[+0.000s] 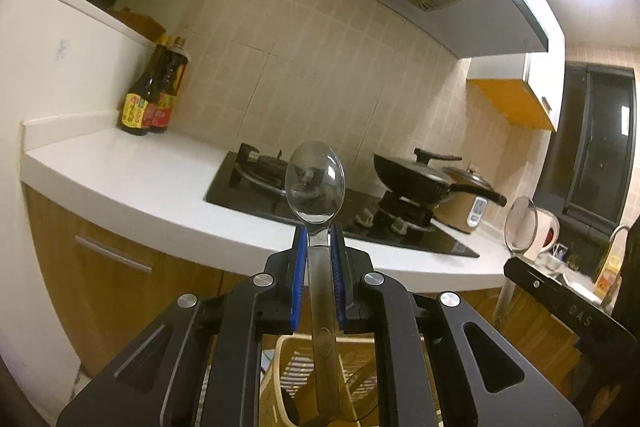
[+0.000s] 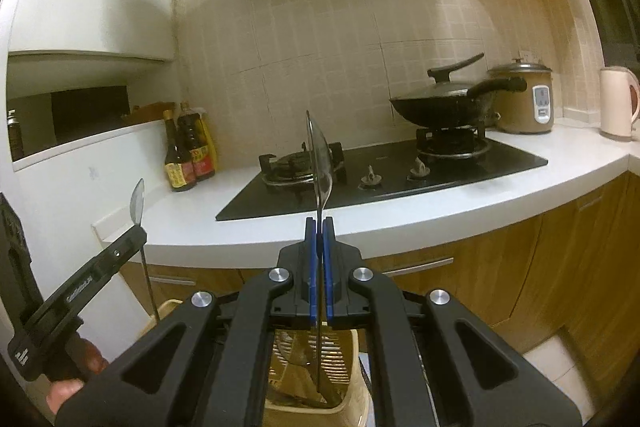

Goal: Organize utensils
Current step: 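Lower the spoons into the basket and open both tools, then move both tools back down toward the wooden chopsticks on the table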

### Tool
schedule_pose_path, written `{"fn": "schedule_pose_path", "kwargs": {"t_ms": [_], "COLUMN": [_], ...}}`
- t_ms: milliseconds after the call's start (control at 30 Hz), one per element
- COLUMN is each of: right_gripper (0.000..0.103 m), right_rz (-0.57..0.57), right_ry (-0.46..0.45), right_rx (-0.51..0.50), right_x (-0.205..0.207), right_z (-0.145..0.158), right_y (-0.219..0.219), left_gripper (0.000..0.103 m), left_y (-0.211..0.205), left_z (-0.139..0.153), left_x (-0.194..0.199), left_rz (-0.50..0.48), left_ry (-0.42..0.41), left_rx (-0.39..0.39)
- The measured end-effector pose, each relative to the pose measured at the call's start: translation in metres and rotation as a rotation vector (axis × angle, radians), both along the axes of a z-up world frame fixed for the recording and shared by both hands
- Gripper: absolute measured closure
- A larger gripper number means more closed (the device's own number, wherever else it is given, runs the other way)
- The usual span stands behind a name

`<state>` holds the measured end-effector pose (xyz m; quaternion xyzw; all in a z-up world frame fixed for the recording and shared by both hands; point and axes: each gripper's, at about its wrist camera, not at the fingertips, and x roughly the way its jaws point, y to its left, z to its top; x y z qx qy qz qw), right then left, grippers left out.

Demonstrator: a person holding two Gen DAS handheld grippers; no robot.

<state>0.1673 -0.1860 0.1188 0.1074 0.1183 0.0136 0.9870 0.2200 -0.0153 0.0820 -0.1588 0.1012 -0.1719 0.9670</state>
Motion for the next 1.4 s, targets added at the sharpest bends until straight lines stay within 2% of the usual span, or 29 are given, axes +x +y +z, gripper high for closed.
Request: {"fn": "schedule_pose_path", "kwargs": {"t_ms": [267, 333, 400, 433, 767, 867, 900, 967, 1033, 1133, 1267, 1400], "right_gripper": [0.101, 0.1, 0.095, 0.089, 0.088, 0.067, 0.057, 0.056, 0.056, 0.056, 0.056, 0.056], "right_rz": [0.013, 0.03, 0.06, 0.069, 0.093, 0.117, 0.12, 0.122, 0.126, 0.115, 0.134, 0.168], "right_ry": [0.005, 0.018, 0.038, 0.046, 0.083, 0.097, 0.096, 0.09, 0.109, 0.161, 0.339, 0.522], "right_rx": [0.003, 0.005, 0.022, 0.023, 0.082, 0.107, 0.112, 0.108, 0.088, 0.062, 0.061, 0.065], "right_x": [0.0, -0.004, -0.009, -0.012, -0.063, -0.082, -0.087, -0.101, -0.115, -0.126, -0.129, -0.127], "right_z": [-0.014, -0.014, -0.015, -0.016, -0.014, -0.008, -0.006, -0.001, 0.003, 0.0, -0.021, -0.054], "right_y": [-0.005, -0.004, -0.005, -0.005, -0.012, -0.014, -0.014, -0.013, -0.009, -0.004, 0.004, 0.013], "left_gripper": [0.091, 0.077, 0.07, 0.069, 0.065, 0.063, 0.06, 0.057, 0.05, 0.05, 0.05, 0.05], "left_y": [0.001, 0.002, 0.005, 0.007, 0.027, 0.031, 0.032, 0.032, 0.03, 0.024, 0.014, -0.002], "left_z": [-0.011, -0.01, -0.009, -0.008, 0.005, 0.009, 0.01, 0.011, 0.009, 0.0, -0.028, -0.073], "left_x": [-0.005, -0.011, -0.017, -0.02, -0.061, -0.077, -0.083, -0.093, -0.105, -0.116, -0.123, -0.13], "left_rz": [-0.025, -0.033, -0.024, -0.024, -0.06, -0.069, -0.075, -0.08, -0.078, -0.09, -0.131, -0.128], "left_ry": [0.014, 0.012, 0.004, 0.003, 0.031, 0.047, 0.056, 0.077, 0.111, 0.185, 0.331, 0.519], "left_rx": [0.012, 0.022, 0.026, 0.025, -0.004, -0.002, 0.002, 0.021, 0.06, 0.121, 0.204, 0.354]}}
